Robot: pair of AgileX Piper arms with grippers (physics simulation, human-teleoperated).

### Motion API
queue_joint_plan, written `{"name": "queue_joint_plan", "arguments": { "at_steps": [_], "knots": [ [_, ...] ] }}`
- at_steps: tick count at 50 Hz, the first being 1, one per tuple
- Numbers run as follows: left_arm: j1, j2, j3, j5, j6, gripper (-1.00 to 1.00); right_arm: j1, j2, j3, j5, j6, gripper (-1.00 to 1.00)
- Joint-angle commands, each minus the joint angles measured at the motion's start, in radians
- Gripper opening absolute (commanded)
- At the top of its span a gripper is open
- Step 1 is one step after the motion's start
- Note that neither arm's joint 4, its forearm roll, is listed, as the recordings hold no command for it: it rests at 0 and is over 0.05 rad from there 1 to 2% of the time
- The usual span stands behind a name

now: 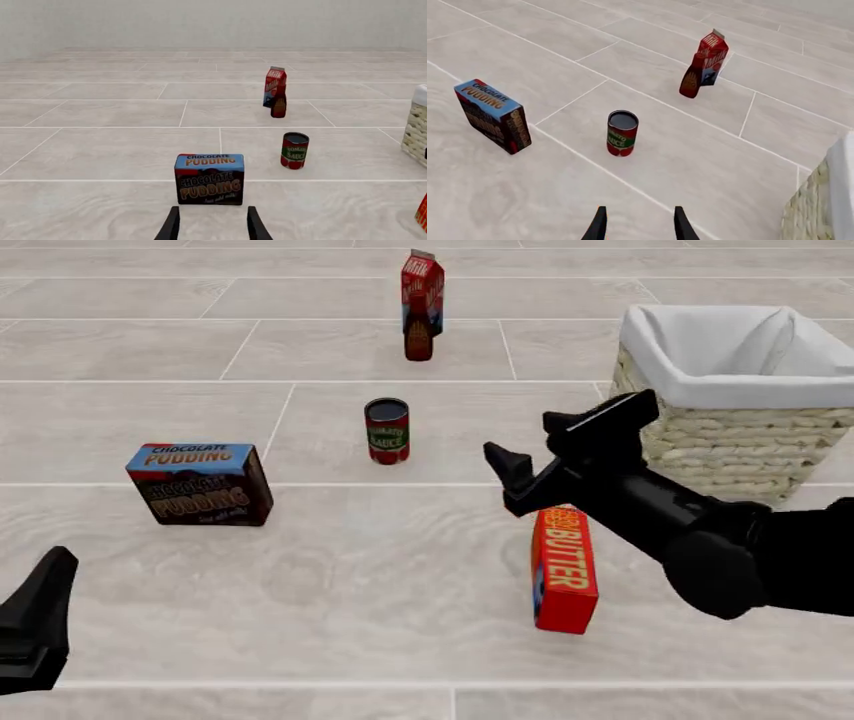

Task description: Pick the tomato sauce and place it in the basket.

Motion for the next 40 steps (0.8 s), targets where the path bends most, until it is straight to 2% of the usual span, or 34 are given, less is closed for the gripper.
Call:
{"name": "queue_joint_plan", "arguments": {
  "at_steps": [1, 5, 14, 40],
  "knots": [
    [0.000, 0.000, 0.000, 0.000, 0.000, 1.00, 0.031, 0.105, -0.133, 0.071, 0.020, 1.00],
    [0.000, 0.000, 0.000, 0.000, 0.000, 1.00, 0.050, 0.136, -0.159, 0.068, 0.034, 1.00],
    [0.000, 0.000, 0.000, 0.000, 0.000, 1.00, 0.081, 0.218, -0.214, 0.057, 0.018, 1.00],
    [0.000, 0.000, 0.000, 0.000, 0.000, 1.00, 0.091, 0.398, -0.333, 0.007, 0.023, 1.00]
  ]
}}
